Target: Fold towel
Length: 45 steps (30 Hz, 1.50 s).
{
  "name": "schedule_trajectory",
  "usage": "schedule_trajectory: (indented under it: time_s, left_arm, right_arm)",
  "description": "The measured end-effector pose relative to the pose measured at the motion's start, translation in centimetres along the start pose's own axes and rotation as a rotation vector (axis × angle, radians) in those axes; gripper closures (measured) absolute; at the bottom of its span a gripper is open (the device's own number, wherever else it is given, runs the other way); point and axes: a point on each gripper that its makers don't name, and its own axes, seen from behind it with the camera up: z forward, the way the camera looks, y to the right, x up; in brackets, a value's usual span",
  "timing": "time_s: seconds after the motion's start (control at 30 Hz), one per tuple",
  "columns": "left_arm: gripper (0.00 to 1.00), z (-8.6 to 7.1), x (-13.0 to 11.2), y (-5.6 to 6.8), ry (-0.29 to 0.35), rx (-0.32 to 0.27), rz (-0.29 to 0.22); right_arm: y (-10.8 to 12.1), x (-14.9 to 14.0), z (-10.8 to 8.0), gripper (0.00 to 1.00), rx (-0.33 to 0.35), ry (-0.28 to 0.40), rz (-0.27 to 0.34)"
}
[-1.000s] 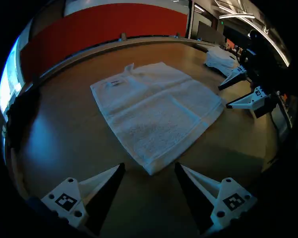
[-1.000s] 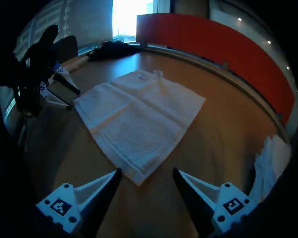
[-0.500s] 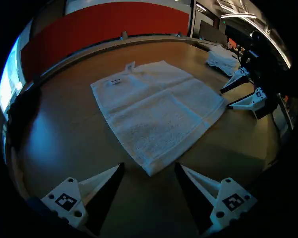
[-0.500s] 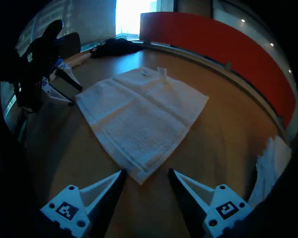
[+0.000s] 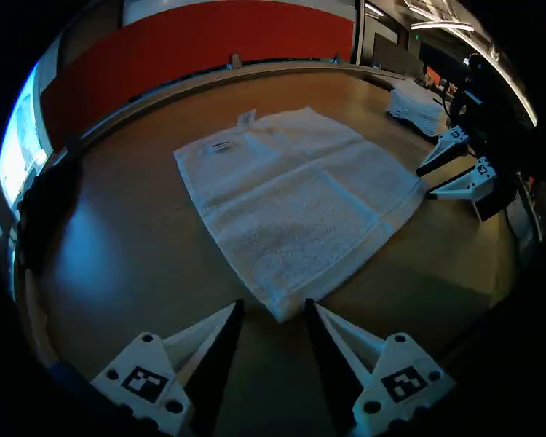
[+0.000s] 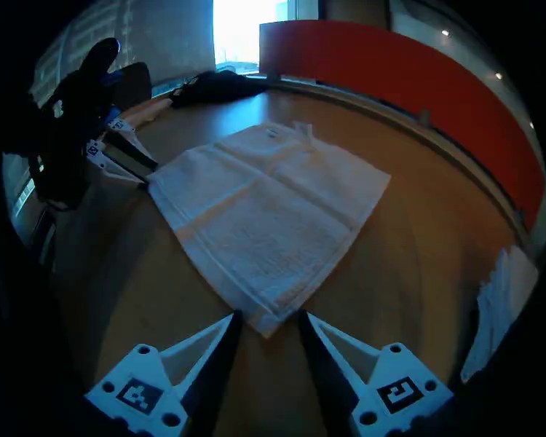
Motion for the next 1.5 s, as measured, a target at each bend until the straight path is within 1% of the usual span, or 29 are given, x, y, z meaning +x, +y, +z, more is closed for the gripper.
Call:
schedule_trajectory:
  time_s: [0.2, 0.27, 0.4, 0.53, 0.6, 0.67, 0.73, 0.87, 0.97, 1.1, 1.2, 1.3, 1.5]
  left_arm:
    - [0.54, 0.1, 0.0, 0.3, -0.001, 0.0, 0.008]
    - [0.56, 0.1, 0.0, 0.4, -0.001, 0.001, 0.006]
    - [0.58, 0.1, 0.0, 0.5, -0.005, 0.002, 0.001]
    - [0.63, 0.0, 0.1, 0.6, -0.013, -0.001, -0.002]
    - [0.66, 0.0, 0.1, 0.7, -0.016, -0.002, 0.0]
    - [0.75, 0.1, 0.0, 0.6, -0.019, 0.002, 0.0]
    - [0.82, 0.1, 0.1, 0.7, -0.021, 0.007, -0.006]
    - [0.87, 0.2, 0.1, 0.9, -0.022, 0.012, -0.011]
    - [0.88, 0.1, 0.1, 1.1, -0.023, 0.008, -0.021]
    - [0.88, 0.0, 0.3, 1.5, -0.022, -0.005, -0.056]
    - [0.88, -0.1, 0.5, 1.8, -0.017, -0.01, -0.072]
    - [0.88, -0.5, 0.9, 1.9, -0.01, -0.009, -0.074]
    - [0.88, -1.6, 2.3, 2.0, 0.009, -0.01, -0.095]
  right_arm:
    - [-0.2, 0.0, 0.0, 0.51, 0.003, -0.001, -0.001]
    - [-0.2, 0.0, 0.0, 0.51, 0.003, -0.002, 0.0]
    - [-0.2, 0.0, 0.0, 0.57, 0.001, -0.002, 0.006]
    - [-0.2, 0.1, 0.1, 0.66, -0.001, -0.004, 0.012]
    - [-0.2, 0.1, 0.1, 0.75, -0.001, -0.006, 0.015]
    - [-0.2, 0.1, 0.1, 0.79, 0.001, -0.008, 0.017]
    - [-0.3, 0.2, 0.1, 0.83, 0.004, -0.01, 0.019]
    - [-0.2, 0.5, 0.0, 0.84, 0.002, -0.005, 0.025]
    - [-0.1, 1.0, -0.2, 0.85, 0.001, 0.006, 0.039]
    - [0.3, 1.2, -0.5, 0.85, -0.001, 0.013, 0.051]
    - [0.5, 1.4, -0.9, 0.85, -0.004, 0.018, 0.051]
    - [0.7, 1.7, -1.3, 0.85, -0.011, 0.023, 0.048]
    - [1.2, 2.8, -2.5, 0.85, -0.026, 0.04, 0.04]
